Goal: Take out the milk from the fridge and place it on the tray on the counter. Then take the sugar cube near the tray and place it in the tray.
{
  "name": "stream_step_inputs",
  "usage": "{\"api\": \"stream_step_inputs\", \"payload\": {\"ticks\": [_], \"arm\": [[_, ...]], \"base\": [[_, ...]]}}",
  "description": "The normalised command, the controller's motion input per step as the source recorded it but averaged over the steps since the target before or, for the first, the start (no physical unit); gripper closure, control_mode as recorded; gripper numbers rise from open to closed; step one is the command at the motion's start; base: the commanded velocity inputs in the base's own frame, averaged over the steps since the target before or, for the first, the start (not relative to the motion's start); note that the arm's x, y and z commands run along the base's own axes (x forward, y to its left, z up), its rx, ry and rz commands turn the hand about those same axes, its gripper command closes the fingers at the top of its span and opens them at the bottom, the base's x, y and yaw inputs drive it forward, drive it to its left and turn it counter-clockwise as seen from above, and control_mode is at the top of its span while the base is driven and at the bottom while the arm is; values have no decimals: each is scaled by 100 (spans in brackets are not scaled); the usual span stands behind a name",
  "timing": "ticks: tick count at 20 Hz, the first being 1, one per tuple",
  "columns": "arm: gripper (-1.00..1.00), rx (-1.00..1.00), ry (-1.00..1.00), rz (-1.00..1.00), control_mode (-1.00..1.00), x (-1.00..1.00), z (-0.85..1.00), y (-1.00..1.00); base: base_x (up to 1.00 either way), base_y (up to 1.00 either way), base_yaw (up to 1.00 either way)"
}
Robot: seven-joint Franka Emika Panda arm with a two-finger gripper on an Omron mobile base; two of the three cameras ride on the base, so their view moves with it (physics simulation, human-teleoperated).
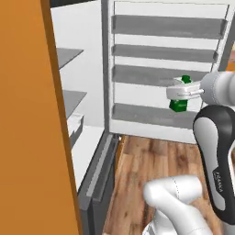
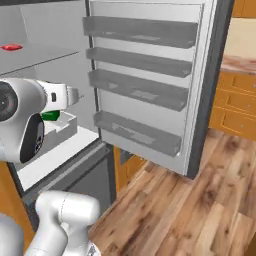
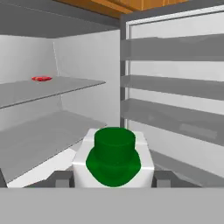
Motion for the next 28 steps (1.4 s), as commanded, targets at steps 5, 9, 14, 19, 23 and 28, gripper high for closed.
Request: {"api": "stream_step_inputs", "payload": {"ticks": [5, 9, 14, 19, 23, 28], "arm": [[100, 0, 0, 0, 100, 0, 0, 0], [100, 0, 0, 0, 100, 0, 0, 0], [100, 0, 0, 0, 100, 0, 0, 0], [100, 0, 0, 0, 100, 0, 0, 0], [100, 0, 0, 0, 100, 0, 0, 0], [100, 0, 0, 0, 100, 0, 0, 0]], "base": [[0, 4, -100], [-2, 5, -100], [-2, 6, -100], [-30, -8, -89], [-22, -10, -68], [-12, -93, -24]]}}
